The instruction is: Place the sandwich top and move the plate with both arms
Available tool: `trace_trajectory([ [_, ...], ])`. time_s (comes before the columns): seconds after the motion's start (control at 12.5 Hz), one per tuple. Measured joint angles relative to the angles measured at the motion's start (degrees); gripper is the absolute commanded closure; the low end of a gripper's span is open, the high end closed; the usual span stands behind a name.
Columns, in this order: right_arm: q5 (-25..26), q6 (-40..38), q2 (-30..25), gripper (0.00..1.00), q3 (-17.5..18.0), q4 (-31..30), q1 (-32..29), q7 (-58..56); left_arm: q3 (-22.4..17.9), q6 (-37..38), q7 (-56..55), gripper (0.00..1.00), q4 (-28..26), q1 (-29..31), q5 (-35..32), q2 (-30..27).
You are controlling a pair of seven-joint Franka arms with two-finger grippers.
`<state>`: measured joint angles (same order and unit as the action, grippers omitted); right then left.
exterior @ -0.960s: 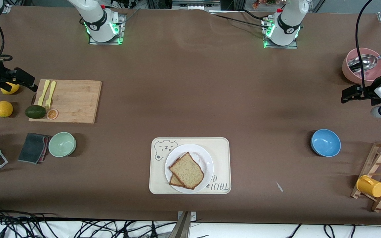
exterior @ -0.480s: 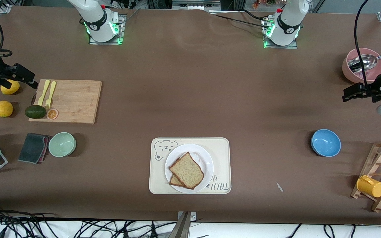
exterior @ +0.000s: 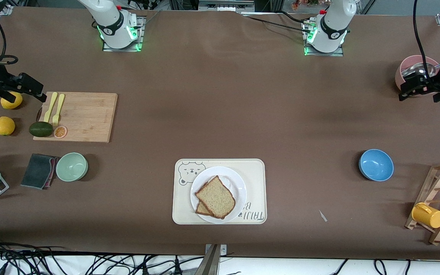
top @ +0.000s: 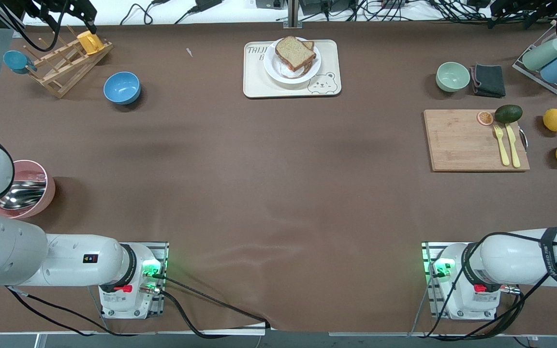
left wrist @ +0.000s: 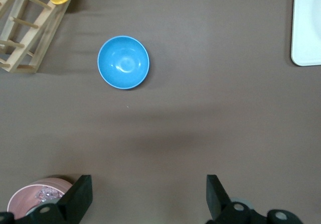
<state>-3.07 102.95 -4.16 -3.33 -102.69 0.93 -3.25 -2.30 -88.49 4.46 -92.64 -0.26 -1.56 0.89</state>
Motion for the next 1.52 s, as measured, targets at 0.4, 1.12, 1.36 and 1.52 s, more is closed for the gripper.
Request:
trace_trajectory([
  [0.4,0.0,0.0,0.0,0.00,0.0,0.0,0.0,0.0,-0.1,-0.3,4.7,0.00,-2.1,-0.4,0.5,-0.6],
  [1.12,0.8,-0.2,0.0,0.00,-0.1,0.0,0.0,0.0,-0.3,-3.3,6.5,0.00,-2.3,-0.8,1.6,-0.6],
  [1.36,0.8,-0.3,0.0,0.00,0.0,0.0,0.0,0.0,-0.3,-3.6,6.5,0.00,-2.5,-0.8,1.6,-0.6],
  [1.52,0.9,-0.4,0.0,0.00,0.1,0.0,0.0,0.0,-0.4,-4.0,6.5,0.00,-2.7,-0.8,1.6,-0.6],
])
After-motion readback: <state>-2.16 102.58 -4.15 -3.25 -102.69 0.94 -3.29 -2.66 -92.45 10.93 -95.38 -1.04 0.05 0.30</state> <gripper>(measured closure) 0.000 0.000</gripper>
